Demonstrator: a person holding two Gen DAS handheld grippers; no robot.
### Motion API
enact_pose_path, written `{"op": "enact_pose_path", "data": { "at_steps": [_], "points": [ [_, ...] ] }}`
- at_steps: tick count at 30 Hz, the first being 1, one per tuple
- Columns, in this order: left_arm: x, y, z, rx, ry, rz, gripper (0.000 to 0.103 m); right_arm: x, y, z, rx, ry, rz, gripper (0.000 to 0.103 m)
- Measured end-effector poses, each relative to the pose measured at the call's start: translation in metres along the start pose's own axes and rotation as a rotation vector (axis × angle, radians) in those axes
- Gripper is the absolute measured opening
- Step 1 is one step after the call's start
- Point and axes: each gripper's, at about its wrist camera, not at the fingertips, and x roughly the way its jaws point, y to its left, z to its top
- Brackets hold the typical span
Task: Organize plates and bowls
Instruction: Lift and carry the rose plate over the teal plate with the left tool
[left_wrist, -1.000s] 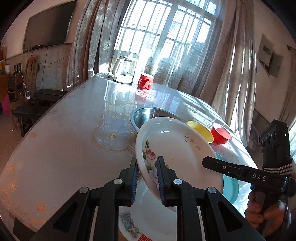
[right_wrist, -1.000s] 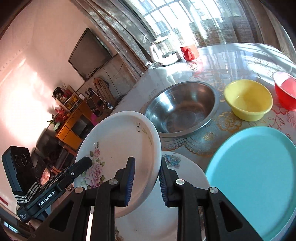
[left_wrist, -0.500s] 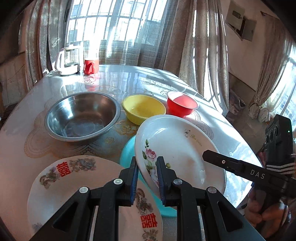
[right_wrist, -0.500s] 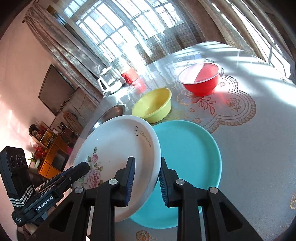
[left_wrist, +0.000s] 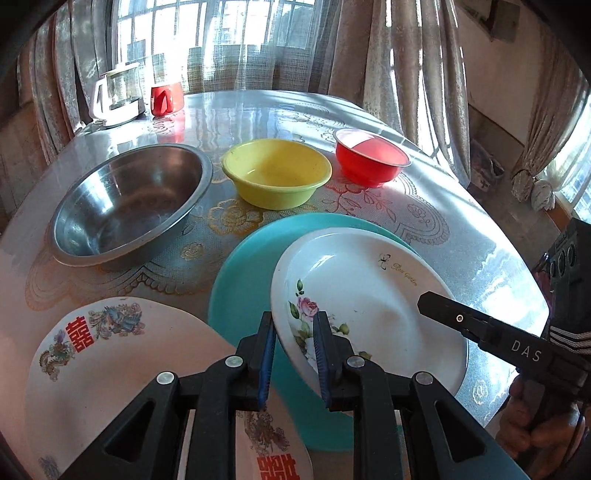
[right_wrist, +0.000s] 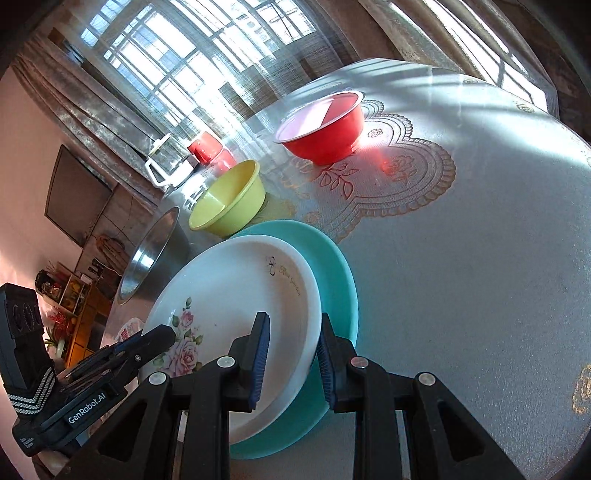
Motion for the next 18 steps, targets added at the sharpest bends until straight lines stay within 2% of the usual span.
{"op": "enact_pose_path", "data": {
  "at_steps": [6, 18],
  "points": [
    [-0.001, 0.003, -0.001, -0.008, -0.014, 0.016, 0.02, 0.002, 0.005, -0.002, -0.048, -0.014, -0.046, 0.024],
    [-0.033, 0.021, -0.012, -0.05, -0.083, 0.025, 0.02, 0.005, 0.016, -0.005, -0.124, -0.038, -0.136, 0.02]
  ]
}}
